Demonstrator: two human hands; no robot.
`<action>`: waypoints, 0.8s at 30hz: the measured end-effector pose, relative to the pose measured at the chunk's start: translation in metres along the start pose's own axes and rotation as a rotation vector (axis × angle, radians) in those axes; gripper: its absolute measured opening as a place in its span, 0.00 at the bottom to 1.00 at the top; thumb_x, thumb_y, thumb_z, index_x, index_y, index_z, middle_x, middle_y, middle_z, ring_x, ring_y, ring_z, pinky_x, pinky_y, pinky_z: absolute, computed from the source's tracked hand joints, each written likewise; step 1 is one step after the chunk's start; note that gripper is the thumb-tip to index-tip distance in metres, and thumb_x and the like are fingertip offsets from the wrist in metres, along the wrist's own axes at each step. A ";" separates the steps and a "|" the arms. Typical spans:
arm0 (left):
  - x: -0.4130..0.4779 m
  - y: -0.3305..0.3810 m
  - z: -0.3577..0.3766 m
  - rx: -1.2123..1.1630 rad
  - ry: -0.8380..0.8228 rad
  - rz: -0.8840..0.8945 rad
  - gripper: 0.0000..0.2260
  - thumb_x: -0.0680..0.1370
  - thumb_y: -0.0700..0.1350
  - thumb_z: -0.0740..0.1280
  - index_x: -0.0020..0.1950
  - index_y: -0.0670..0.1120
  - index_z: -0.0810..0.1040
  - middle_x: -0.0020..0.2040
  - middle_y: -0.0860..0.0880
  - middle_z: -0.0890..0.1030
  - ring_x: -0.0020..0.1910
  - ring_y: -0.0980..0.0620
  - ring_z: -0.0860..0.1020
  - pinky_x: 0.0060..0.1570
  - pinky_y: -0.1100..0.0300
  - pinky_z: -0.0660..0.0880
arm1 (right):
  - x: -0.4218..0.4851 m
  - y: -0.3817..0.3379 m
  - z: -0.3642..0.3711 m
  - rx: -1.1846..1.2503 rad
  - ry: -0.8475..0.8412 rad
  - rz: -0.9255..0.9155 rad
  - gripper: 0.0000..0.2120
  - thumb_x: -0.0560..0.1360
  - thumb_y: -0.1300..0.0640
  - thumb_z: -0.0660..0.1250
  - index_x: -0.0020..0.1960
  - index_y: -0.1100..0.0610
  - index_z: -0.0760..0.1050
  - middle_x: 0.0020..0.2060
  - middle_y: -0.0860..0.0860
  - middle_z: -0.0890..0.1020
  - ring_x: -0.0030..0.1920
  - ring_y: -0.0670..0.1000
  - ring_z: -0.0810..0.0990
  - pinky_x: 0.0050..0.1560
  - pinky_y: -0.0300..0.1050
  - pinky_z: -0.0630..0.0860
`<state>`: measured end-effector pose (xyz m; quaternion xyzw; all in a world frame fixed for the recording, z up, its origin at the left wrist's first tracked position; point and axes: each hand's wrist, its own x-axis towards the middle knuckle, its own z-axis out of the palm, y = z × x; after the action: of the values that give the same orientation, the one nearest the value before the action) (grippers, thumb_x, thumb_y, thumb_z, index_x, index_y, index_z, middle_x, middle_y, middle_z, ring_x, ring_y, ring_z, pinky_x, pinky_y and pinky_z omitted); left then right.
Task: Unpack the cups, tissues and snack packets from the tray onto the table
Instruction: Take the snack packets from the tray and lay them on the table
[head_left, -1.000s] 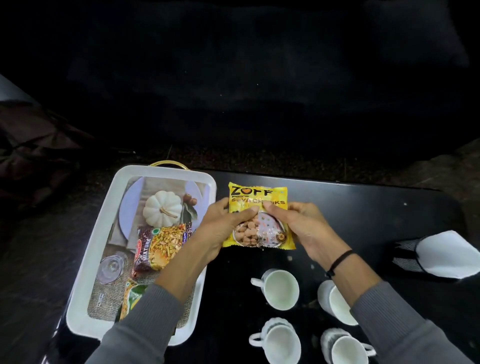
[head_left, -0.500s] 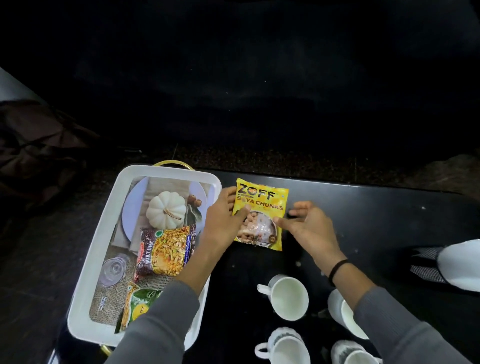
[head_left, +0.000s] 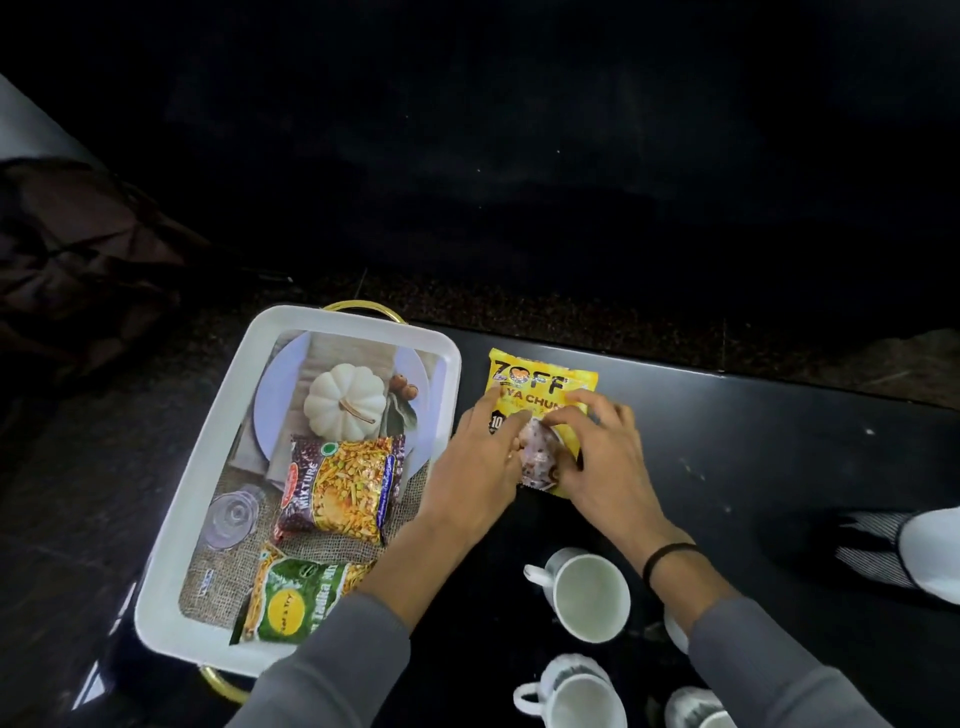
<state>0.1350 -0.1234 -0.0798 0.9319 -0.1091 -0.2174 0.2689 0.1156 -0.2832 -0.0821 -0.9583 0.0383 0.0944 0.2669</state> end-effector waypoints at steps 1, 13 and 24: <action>-0.002 0.000 -0.002 -0.004 0.007 0.008 0.23 0.82 0.42 0.64 0.77 0.51 0.67 0.82 0.47 0.53 0.79 0.48 0.59 0.68 0.48 0.73 | 0.000 -0.001 -0.001 0.006 0.001 0.011 0.13 0.77 0.60 0.70 0.61 0.52 0.81 0.69 0.50 0.73 0.67 0.56 0.68 0.67 0.52 0.68; -0.052 -0.048 -0.060 0.004 0.279 -0.080 0.14 0.80 0.41 0.67 0.65 0.48 0.79 0.64 0.49 0.79 0.66 0.48 0.73 0.63 0.55 0.66 | -0.002 -0.088 0.020 0.171 -0.057 -0.144 0.03 0.77 0.57 0.70 0.49 0.52 0.81 0.49 0.45 0.82 0.54 0.48 0.76 0.54 0.38 0.73; -0.093 -0.119 -0.074 -0.059 0.360 -0.653 0.27 0.80 0.64 0.58 0.66 0.43 0.71 0.62 0.42 0.77 0.61 0.42 0.75 0.59 0.44 0.72 | -0.007 -0.147 0.064 0.155 -0.276 -0.084 0.29 0.82 0.43 0.63 0.77 0.55 0.60 0.71 0.54 0.70 0.68 0.56 0.73 0.62 0.46 0.72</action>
<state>0.0979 0.0387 -0.0565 0.9328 0.2490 -0.1275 0.2271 0.1165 -0.1246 -0.0601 -0.9136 -0.0318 0.2105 0.3465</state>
